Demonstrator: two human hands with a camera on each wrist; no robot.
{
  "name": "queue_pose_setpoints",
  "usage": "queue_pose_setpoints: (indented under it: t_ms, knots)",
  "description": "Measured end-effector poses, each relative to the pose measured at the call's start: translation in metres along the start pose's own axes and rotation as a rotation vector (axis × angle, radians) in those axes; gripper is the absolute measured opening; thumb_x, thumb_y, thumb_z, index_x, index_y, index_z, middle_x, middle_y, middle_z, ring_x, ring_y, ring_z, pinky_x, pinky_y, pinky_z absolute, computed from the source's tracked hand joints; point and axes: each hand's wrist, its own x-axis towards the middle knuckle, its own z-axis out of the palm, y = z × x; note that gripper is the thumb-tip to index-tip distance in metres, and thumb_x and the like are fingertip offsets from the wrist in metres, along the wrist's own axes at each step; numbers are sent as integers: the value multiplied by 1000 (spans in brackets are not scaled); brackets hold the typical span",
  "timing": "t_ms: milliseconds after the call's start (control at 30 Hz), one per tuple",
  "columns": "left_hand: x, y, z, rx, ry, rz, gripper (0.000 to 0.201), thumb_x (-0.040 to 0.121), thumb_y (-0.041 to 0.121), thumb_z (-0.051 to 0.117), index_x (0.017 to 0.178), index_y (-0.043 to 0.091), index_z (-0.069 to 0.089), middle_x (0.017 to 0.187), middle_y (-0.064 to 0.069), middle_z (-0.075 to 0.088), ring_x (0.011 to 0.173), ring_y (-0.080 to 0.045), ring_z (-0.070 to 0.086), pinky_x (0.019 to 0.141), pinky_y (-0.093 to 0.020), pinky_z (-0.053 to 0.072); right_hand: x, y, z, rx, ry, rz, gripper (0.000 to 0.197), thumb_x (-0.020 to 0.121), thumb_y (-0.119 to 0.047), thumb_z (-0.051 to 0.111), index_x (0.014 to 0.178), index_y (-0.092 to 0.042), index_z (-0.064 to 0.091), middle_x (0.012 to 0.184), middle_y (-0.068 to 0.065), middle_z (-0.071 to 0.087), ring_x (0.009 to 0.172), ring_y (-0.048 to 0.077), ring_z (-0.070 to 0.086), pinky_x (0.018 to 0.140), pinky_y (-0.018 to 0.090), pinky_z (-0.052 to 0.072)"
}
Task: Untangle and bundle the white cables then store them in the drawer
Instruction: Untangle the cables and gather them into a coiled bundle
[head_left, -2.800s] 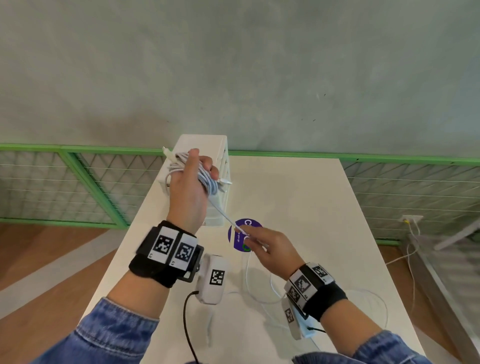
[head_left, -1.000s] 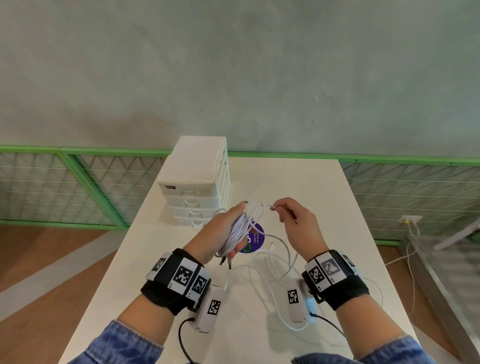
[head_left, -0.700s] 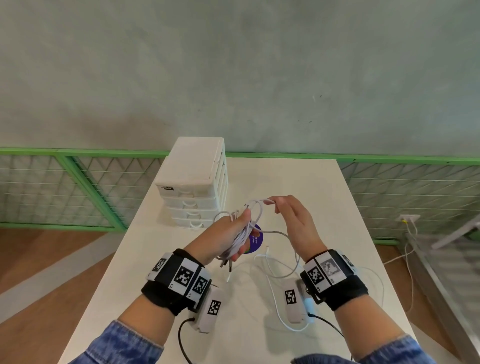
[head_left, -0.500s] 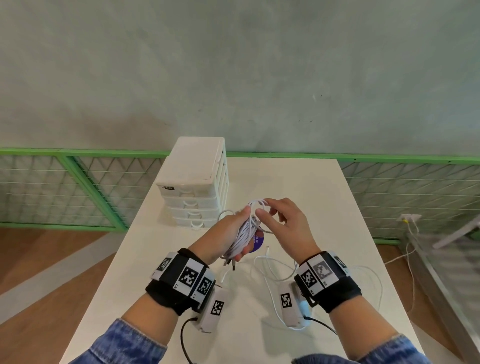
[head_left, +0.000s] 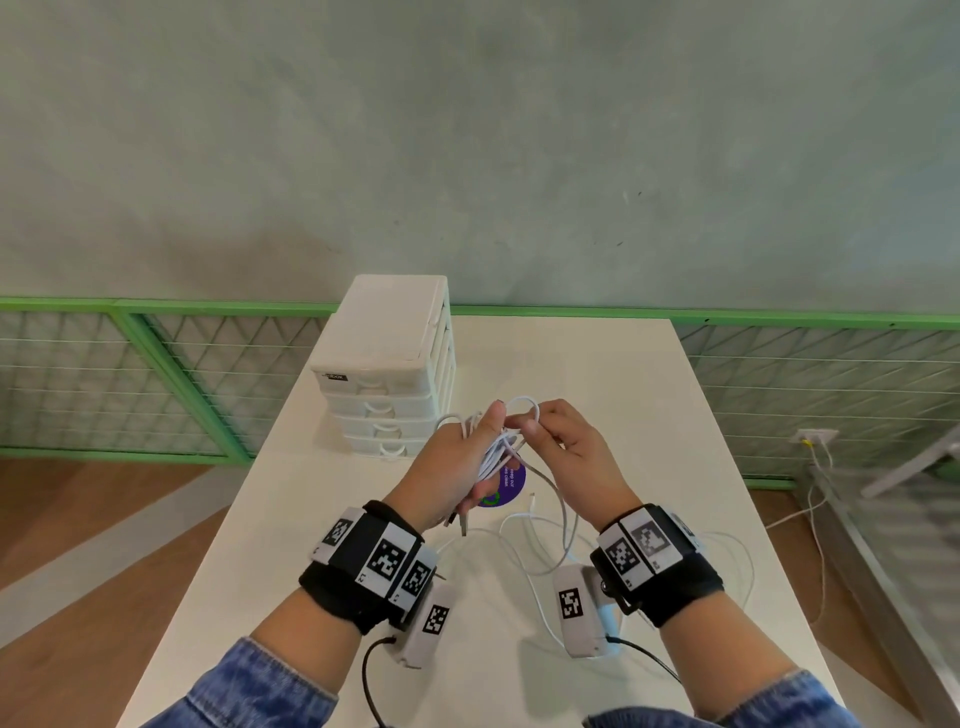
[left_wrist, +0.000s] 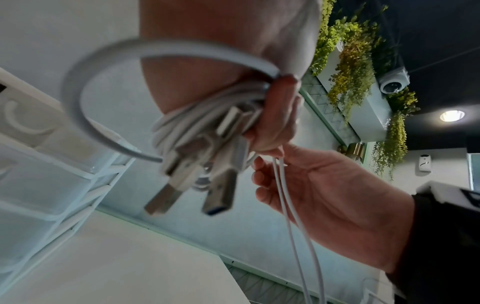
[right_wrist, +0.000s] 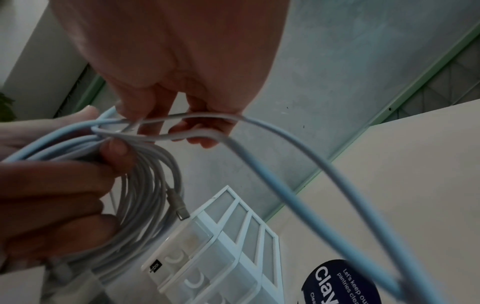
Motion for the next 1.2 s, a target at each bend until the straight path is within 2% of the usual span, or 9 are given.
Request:
queue_pose_setpoints:
  t_ms: [100, 200, 267, 367, 500, 633, 867, 1000, 1200]
  knots:
    - [3, 0, 2, -24, 66, -25, 59, 94, 57, 36, 73, 5, 56, 37, 0, 38, 30, -13, 33, 35, -19, 25, 2, 1, 4, -66, 15, 1, 19, 94, -14, 52, 104, -22, 66, 92, 2, 56, 80, -11, 53, 73, 1, 37]
    - [4, 0, 3, -62, 135, -56, 48, 95, 48, 44, 75, 5, 53, 32, 4, 41, 26, -7, 36, 32, -15, 26, 2, 3, 5, -39, 174, -19, 28, 85, -15, 66, 107, -27, 55, 85, -1, 57, 74, 1, 52, 69, 9, 41]
    - [4, -1, 2, -68, 173, -76, 45, 95, 45, 46, 74, 5, 51, 31, 4, 40, 25, -6, 35, 32, -15, 25, 2, 4, 1, -106, 270, -114, 31, 78, -17, 74, 102, -24, 55, 84, -2, 56, 76, 7, 52, 69, 12, 42]
    - [6, -5, 0, -99, 173, -69, 45, 95, 45, 46, 79, 3, 51, 33, 3, 39, 27, -9, 35, 33, -17, 25, 5, 7, 1, -358, 191, -276, 13, 80, -25, 70, 93, -22, 68, 86, -5, 54, 82, 2, 48, 76, 6, 35]
    - [5, -6, -1, -88, 121, -64, 48, 91, 50, 51, 75, 5, 52, 36, 2, 39, 30, -10, 35, 35, -18, 26, 7, 12, 3, -513, 100, -358, 29, 84, -35, 53, 96, -18, 73, 81, 1, 53, 81, 9, 45, 75, 13, 33]
    - [6, -8, -2, -92, 125, -115, 46, 89, 49, 53, 72, 7, 54, 38, 0, 39, 30, -11, 35, 36, -18, 25, 8, 10, 1, -523, 145, -367, 28, 83, -38, 55, 86, -17, 73, 80, -3, 47, 80, 9, 43, 72, 16, 33]
    - [8, -7, -6, -107, 20, -277, 37, 90, 40, 44, 73, 8, 50, 40, -3, 38, 30, -13, 28, 36, -18, 20, 4, 13, 8, -490, 101, -366, 13, 78, -17, 66, 87, -14, 74, 84, -6, 42, 82, 3, 39, 79, 3, 32]
    - [9, -11, -10, -109, 61, -274, 26, 87, 28, 53, 67, 10, 51, 37, 1, 38, 28, -11, 27, 34, -16, 19, 0, 14, 6, -493, 73, -381, 16, 77, -24, 66, 85, -15, 75, 85, -7, 46, 84, 4, 42, 79, 5, 33]
    - [14, -22, -11, -110, 152, -242, 25, 87, 22, 55, 66, 8, 53, 39, -1, 39, 31, -13, 30, 34, -15, 21, -1, 12, 6, -372, 56, -419, 13, 77, -8, 68, 84, -16, 74, 90, -10, 65, 87, 4, 53, 80, 12, 42]
